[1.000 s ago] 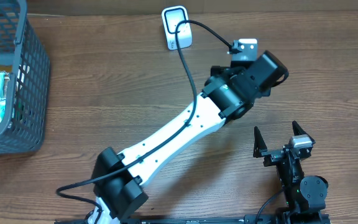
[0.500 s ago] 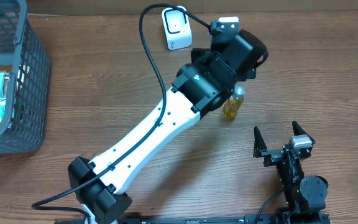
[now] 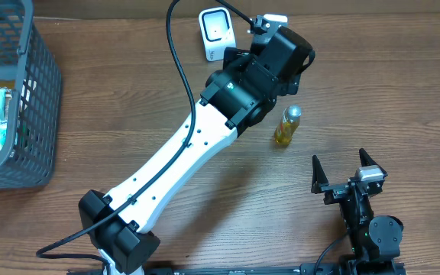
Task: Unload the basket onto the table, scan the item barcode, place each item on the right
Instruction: 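Open the left gripper and raise it away from the bottle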
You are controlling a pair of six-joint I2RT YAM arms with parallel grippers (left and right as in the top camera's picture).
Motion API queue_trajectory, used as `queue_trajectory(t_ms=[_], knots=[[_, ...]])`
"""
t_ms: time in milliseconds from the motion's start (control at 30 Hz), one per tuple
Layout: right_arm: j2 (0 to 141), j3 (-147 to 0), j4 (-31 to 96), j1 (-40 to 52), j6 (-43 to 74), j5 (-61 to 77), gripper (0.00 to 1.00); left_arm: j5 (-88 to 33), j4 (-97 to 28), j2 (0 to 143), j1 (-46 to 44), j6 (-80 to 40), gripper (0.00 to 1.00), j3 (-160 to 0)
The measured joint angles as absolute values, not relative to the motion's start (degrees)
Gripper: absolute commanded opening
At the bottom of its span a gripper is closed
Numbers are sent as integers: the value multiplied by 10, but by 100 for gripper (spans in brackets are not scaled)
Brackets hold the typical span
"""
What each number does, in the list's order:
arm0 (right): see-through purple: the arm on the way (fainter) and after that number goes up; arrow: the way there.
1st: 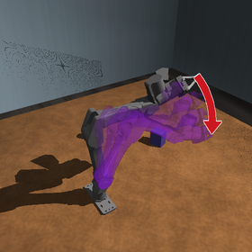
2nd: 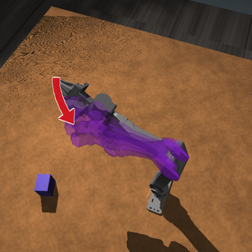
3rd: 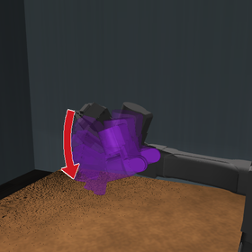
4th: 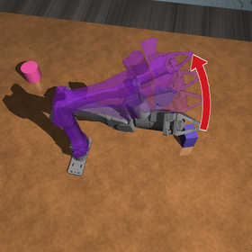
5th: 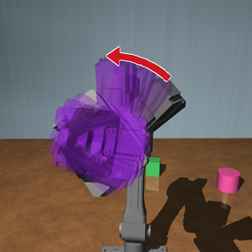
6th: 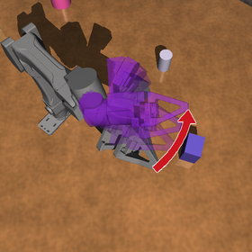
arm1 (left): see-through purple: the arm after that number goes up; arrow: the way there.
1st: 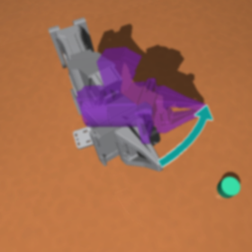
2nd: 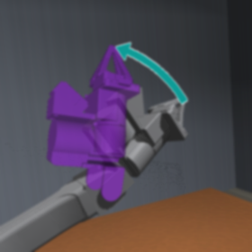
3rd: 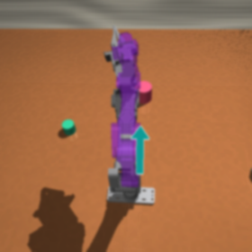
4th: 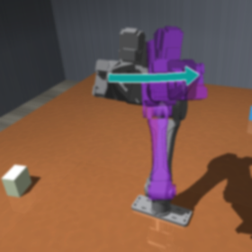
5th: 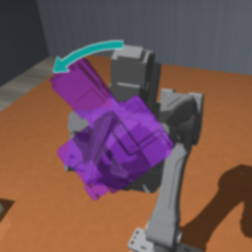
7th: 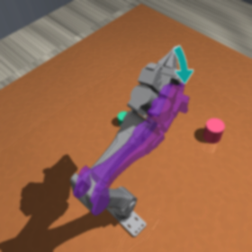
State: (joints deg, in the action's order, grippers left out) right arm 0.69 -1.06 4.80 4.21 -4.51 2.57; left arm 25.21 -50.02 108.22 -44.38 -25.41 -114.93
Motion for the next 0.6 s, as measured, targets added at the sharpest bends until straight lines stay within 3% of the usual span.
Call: queue_trajectory(t_ms=[367, 400, 467, 600], knots=[[7, -11, 48, 42, -45, 26, 100, 254, -557, 1082, -399, -236, 97, -1149], [7, -11, 48, 42, -45, 26, 100, 254, -567, 1082, -395, -236, 89, -1149], [7, -11, 48, 42, -45, 26, 100, 254, -587, 1082, -386, -235, 54, -1150], [7, -11, 48, 42, -45, 26, 100, 253, -618, 1082, -369, -232, 21, -1150]])
